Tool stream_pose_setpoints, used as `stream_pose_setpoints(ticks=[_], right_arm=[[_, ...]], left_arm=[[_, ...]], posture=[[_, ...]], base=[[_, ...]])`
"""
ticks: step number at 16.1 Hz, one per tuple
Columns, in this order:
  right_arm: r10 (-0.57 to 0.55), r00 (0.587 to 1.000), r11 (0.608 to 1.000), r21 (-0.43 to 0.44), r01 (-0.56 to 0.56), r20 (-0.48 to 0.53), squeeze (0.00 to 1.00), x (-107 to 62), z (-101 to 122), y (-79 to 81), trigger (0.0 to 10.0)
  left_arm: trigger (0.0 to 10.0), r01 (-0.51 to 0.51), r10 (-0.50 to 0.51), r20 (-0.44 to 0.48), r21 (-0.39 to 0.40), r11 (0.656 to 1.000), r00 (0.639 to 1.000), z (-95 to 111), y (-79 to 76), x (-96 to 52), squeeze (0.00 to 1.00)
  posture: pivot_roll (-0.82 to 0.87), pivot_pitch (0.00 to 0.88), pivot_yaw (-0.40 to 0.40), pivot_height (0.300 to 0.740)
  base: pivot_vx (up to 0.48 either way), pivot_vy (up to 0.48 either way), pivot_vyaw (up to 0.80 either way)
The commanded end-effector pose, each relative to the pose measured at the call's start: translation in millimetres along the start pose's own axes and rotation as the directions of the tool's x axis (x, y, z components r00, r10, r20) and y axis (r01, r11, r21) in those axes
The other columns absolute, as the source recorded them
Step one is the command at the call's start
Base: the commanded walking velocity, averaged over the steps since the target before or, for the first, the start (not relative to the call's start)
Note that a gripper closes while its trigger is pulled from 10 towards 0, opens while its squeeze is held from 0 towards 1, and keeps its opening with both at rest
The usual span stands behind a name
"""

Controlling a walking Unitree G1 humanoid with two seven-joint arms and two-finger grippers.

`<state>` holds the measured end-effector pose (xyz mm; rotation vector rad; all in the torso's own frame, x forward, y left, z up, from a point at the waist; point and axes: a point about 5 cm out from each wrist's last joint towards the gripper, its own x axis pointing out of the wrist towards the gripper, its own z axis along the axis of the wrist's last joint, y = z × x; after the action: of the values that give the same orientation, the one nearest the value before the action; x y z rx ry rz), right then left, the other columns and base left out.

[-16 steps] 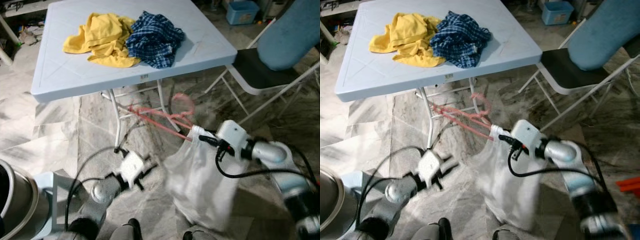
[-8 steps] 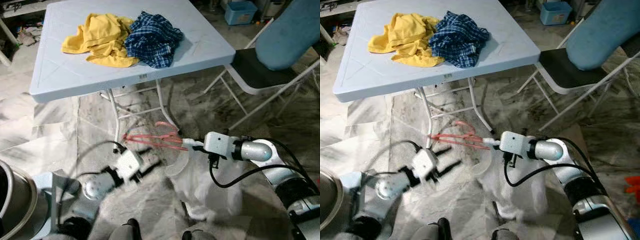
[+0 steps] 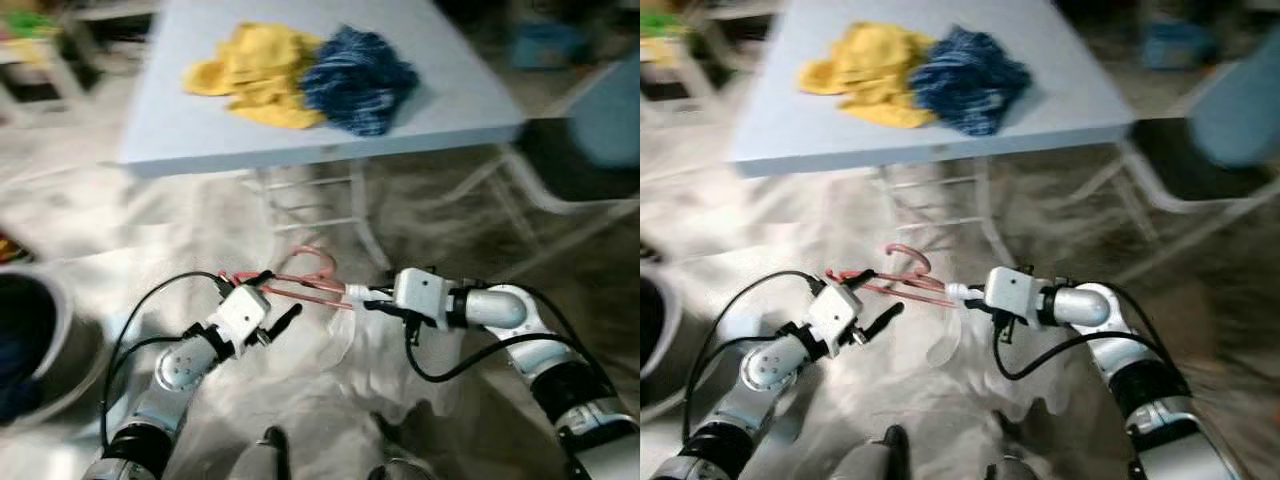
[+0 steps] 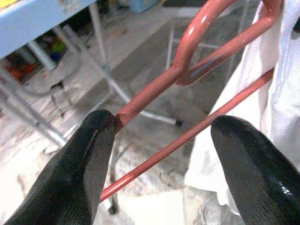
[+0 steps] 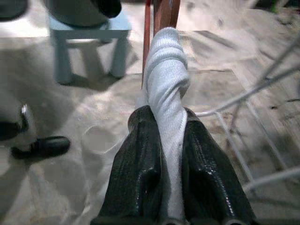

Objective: Hang hanger

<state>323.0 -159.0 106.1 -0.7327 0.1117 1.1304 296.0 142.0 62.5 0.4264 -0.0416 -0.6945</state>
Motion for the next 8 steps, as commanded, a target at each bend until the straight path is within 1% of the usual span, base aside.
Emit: stream_pose_setpoints(ticks=[1,3,5,6,7,8], right_arm=[[-0.015,0.998,1.0,-0.013,0.016,0.058,0.0,-1.6,9,-4.8,10.0],[-0.026,0.998,1.0,-0.01,0.027,0.056,0.0,-2.9,8,-6.3,10.0],[-0.03,0.999,0.999,-0.028,0.032,0.043,0.0,-5.5,6,-7.7,10.0],[-0.029,0.999,0.999,-0.041,0.03,0.038,0.0,-8.1,6,-8.9,10.0],[-0.024,0.999,0.997,-0.066,0.027,0.041,0.0,-13.3,6,-11.4,10.0],[-0.011,0.999,0.998,-0.067,0.013,0.039,0.0,-17.4,6,-12.3,10.0]], left_arm=[[10.0,0.0,0.0,-0.039,0.007,1.0,0.999,-5,4.9,-1.9,0.0],[10.0,-0.005,0.006,-0.042,0.017,1.0,0.999,-3,10.2,-0.7,0.0],[10.0,0.01,-0.009,-0.054,0.029,1.0,0.999,-2,15.7,-0.3,0.0],[10.0,0.026,-0.023,-0.062,0.037,0.999,0.998,-3,19.5,-1.2,0.0],[10.0,0.031,-0.028,-0.065,0.032,0.999,0.997,-2,26.6,-3.5,0.0],[10.0,0.059,-0.057,-0.063,0.03,0.998,0.996,-1,29.2,-5.0,0.0]], posture=[[-0.04,0.189,0.026,0.74],[-0.04,0.192,0.029,0.74],[-0.04,0.194,0.028,0.74],[-0.04,0.195,0.029,0.74],[-0.04,0.197,0.029,0.74],[-0.04,0.2,0.027,0.74]], base=[[0.0,0.0,0.71],[0.0,0.0,0.0],[0.0,0.0,0.0],[0.0,0.0,0.0],[0.0,0.0,0.0],[0.0,0.0,0.0]])
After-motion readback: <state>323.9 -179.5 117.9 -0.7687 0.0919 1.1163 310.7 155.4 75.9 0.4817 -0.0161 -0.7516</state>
